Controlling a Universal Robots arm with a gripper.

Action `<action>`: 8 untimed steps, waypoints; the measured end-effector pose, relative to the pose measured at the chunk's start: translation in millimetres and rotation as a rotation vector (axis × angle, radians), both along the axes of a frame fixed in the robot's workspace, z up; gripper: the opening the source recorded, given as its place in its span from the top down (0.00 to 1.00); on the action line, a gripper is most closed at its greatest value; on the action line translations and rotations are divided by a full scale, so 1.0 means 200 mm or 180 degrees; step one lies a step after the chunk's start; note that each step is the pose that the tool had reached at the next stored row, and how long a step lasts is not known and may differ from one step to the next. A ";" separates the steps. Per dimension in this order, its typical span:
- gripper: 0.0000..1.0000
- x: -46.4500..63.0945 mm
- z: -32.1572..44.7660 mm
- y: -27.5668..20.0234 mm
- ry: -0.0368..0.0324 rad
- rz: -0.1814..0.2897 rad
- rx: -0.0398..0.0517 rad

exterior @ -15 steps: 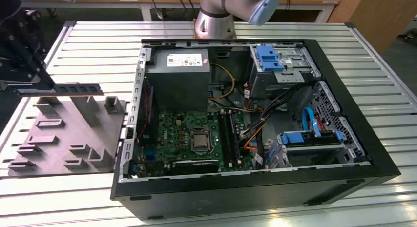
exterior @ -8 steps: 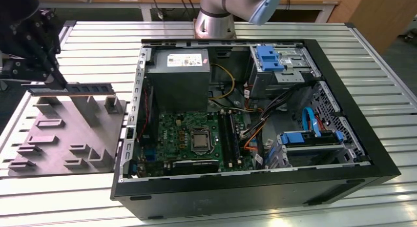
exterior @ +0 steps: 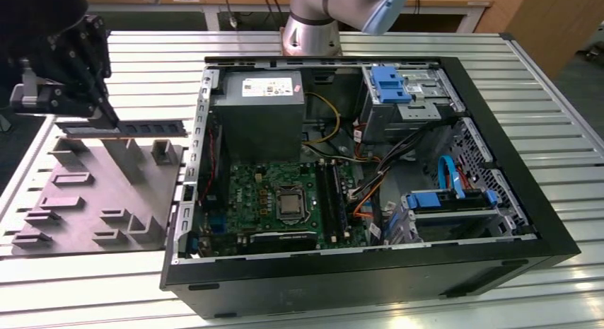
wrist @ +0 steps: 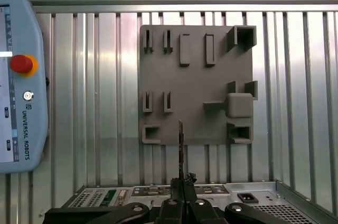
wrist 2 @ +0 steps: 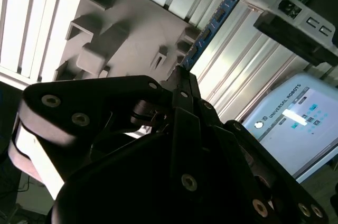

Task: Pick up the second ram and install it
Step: 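Pick up the second ram and move it above second insertion slot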

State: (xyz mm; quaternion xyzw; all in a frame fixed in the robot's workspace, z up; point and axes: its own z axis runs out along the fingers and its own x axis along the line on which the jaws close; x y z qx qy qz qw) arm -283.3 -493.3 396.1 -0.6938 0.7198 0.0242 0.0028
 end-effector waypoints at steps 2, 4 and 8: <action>0.89 0.03 0.000 0.000 0.0000 0.0000 0.0000; 0.89 0.07 0.000 0.000 0.0000 0.0000 0.0000; 0.89 0.13 0.000 0.000 0.0000 0.0000 0.0000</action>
